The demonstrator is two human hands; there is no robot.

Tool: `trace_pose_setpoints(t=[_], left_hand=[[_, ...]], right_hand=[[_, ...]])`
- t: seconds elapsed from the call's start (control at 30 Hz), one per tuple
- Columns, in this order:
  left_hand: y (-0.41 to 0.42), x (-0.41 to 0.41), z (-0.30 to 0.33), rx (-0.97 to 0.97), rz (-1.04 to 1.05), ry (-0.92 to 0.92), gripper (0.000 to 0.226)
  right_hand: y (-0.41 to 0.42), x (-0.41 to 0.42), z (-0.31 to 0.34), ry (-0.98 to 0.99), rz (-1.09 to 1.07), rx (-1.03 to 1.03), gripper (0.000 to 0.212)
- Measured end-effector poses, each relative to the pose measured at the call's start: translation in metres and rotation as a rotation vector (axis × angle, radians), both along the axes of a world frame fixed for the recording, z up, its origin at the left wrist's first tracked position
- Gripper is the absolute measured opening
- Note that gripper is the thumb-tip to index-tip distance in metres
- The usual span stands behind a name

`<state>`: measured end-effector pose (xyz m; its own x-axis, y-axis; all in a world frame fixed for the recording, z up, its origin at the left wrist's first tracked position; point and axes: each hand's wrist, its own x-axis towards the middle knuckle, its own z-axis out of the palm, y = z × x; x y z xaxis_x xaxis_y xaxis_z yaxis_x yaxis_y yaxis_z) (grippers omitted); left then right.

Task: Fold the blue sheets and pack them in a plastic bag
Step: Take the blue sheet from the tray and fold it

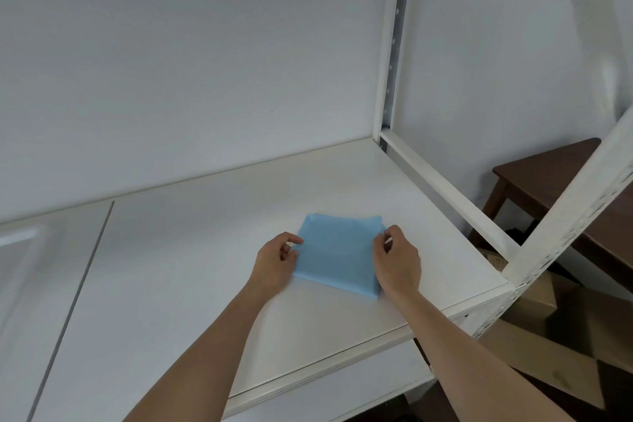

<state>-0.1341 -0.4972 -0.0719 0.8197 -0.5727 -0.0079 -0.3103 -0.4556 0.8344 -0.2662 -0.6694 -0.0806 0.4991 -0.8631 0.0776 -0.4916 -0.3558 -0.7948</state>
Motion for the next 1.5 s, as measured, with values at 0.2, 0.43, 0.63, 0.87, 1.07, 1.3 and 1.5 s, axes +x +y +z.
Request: trace_pose_setpoints(t=[0.2,0.43,0.63,0.87,1.07,1.3,1.5], left_hand=[[-0.006,-0.002,-0.001,-0.006,0.052,-0.052,0.022],[-0.016,-0.002,-0.003,0.106,0.105,-0.121,0.027],[-0.014,0.004,0.003,0.253,0.053,-0.15,0.035],[0.01,0.021,0.015,0.435,0.036,-0.219,0.029],[0.012,0.021,0.016,0.422,0.138,-0.03,0.05],[0.017,0.018,0.019,0.523,0.153,0.004,0.034],[0.018,0.015,0.026,0.36,0.107,0.145,0.018]], right_hand=[[-0.002,-0.001,0.0,-0.029,-0.003,0.011,0.012],[-0.009,0.004,0.005,0.014,-0.035,0.095,0.013],[-0.021,0.008,0.019,0.201,-0.038,0.228,0.017],[-0.029,0.018,0.031,0.189,0.117,0.161,0.019],[-0.017,0.035,0.024,0.441,0.27,0.022,0.05],[-0.02,0.04,0.032,0.625,0.421,0.13,0.03],[-0.018,0.035,0.047,0.559,0.545,0.2,0.018]])
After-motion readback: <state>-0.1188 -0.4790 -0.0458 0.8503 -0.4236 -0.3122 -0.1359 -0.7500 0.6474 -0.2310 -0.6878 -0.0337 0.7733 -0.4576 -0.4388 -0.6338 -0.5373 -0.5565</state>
